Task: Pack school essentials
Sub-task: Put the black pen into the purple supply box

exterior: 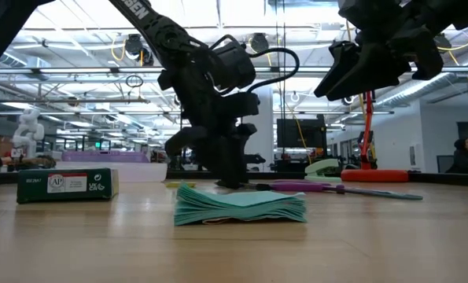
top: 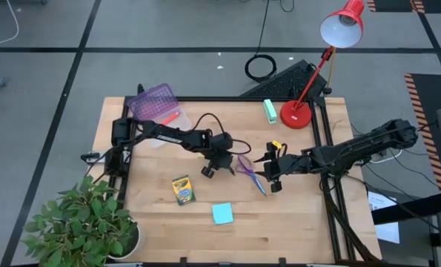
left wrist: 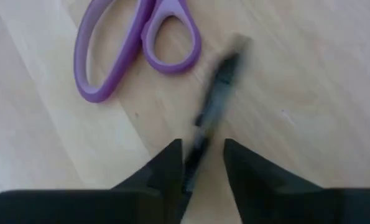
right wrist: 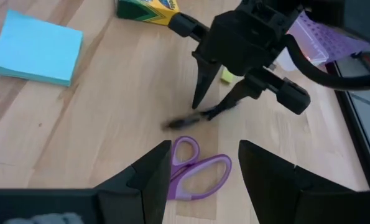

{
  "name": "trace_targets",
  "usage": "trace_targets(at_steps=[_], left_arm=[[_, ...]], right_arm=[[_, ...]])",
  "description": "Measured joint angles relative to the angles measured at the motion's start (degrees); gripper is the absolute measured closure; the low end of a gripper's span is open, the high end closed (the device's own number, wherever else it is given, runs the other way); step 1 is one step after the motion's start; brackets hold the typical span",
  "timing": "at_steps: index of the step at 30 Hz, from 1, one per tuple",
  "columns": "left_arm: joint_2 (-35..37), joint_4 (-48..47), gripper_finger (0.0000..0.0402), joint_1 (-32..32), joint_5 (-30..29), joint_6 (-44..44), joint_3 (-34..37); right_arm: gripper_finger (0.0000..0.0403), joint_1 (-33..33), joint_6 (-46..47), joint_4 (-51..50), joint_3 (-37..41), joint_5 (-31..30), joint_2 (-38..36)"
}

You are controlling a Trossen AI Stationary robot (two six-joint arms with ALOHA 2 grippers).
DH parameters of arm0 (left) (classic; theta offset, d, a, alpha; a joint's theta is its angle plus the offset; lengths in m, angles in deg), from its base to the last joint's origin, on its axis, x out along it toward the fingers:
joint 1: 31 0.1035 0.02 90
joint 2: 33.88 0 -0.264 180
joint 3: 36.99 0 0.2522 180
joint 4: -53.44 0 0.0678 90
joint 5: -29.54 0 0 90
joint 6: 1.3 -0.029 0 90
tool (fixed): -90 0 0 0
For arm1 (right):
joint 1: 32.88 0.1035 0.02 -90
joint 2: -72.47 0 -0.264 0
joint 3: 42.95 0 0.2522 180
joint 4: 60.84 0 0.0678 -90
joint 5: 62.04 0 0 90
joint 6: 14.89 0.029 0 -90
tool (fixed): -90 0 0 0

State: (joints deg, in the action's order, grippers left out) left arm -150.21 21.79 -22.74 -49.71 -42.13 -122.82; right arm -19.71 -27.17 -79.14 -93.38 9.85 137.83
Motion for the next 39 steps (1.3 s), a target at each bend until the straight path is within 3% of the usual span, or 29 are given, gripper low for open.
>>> trace_targets(at_steps=[6,10,28,39], left_arm=[[-0.2,0.4,0.0355,0.3,0.0,2.8,0.0],[-0.2,0.7,0.0381,0.4,-0.2,4.3,0.1],[1.7,-0.7,0.0375,-0.6,-0.4,9.0,0.4],[7.3,-3.5,0.0375,-1.3,-1.1,16.0,0.3]], right_arm=[[0.0222,0.0,0.0,-0.2,0.0,0.2,0.0],[0.0222,0.0,0.0,-0.3,0.0,0.2,0.0],[0.0222,0.0,0.2,-0.4,0.0,0.3,0.0],[0.0222,0.0,0.2,-0.2,0.1,0.2,0.0]])
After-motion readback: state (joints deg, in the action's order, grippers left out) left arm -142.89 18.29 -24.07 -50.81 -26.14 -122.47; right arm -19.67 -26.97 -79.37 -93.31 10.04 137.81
